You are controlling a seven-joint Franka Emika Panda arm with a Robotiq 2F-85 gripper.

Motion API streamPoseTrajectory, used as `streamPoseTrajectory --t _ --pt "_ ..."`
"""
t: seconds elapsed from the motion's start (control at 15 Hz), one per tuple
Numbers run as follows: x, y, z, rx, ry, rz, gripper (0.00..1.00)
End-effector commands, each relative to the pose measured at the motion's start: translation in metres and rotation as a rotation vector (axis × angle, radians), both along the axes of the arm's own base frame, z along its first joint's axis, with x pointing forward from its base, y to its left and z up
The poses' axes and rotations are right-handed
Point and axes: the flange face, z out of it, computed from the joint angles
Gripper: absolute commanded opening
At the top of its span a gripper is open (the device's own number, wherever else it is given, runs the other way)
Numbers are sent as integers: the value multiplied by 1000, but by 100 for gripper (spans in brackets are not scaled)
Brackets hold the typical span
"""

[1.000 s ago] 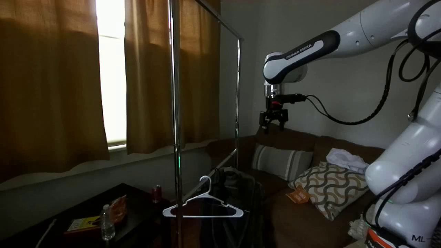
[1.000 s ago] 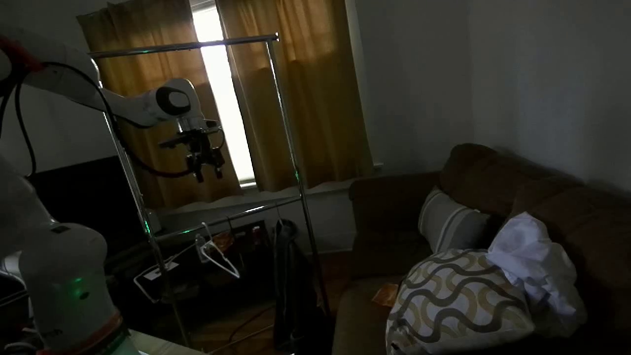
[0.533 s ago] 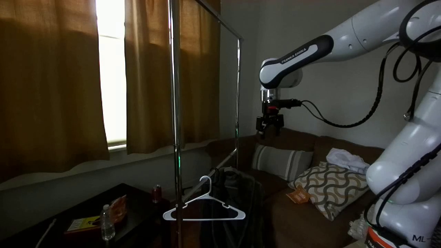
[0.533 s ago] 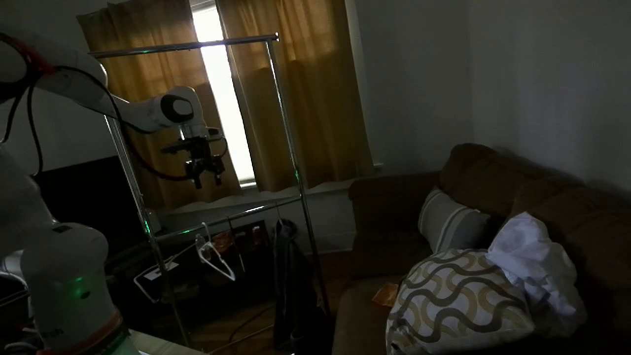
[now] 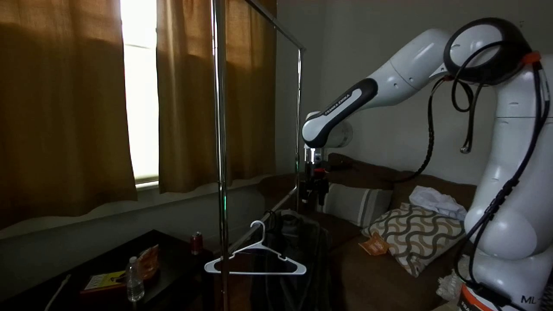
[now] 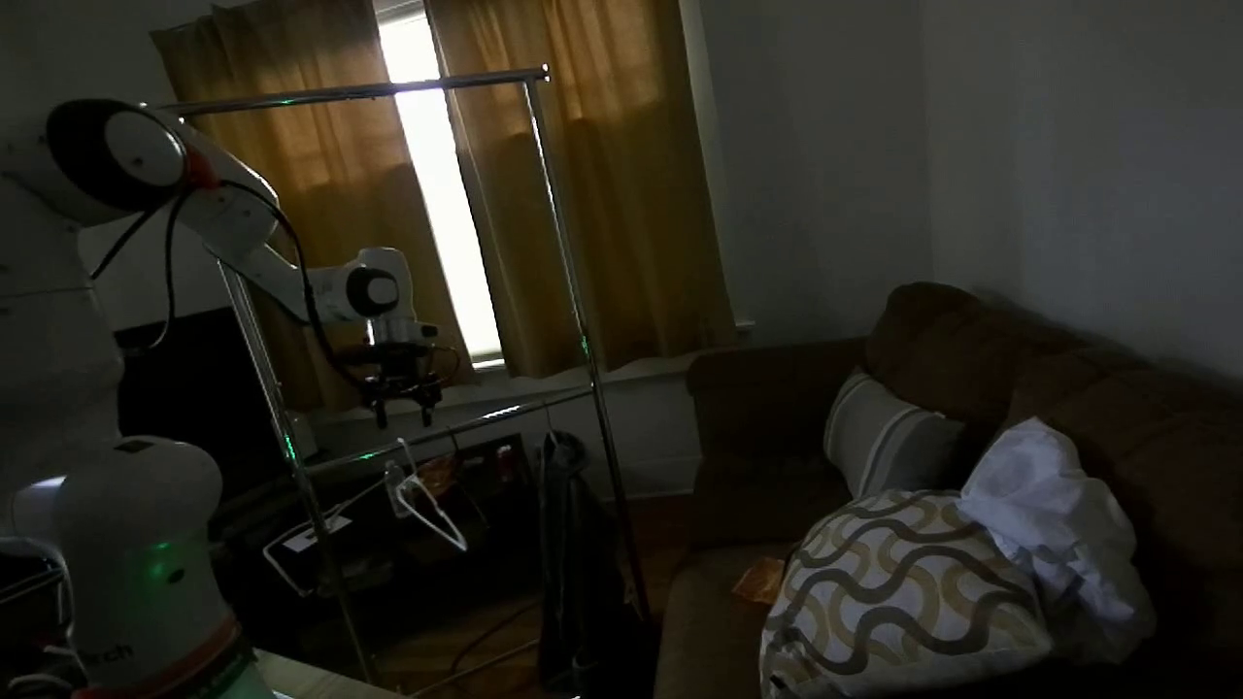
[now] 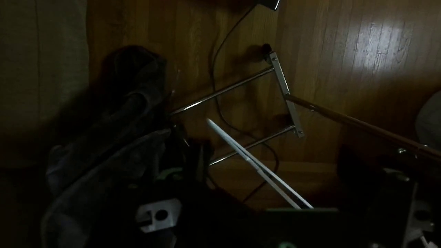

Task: Place the white clothes hanger between the black ones

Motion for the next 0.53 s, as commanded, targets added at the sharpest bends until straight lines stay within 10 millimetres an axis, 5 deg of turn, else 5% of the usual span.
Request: streamPoseTrajectory --t 0.0,0.13,0.2,0.47 --pt "12 26 -48 8 -97 127 100" --pt "22 33 -68 18 -135 158 100" --pt "17 28 -51 18 -115 113 100" --pt "22 33 -70 21 -123 139 100"
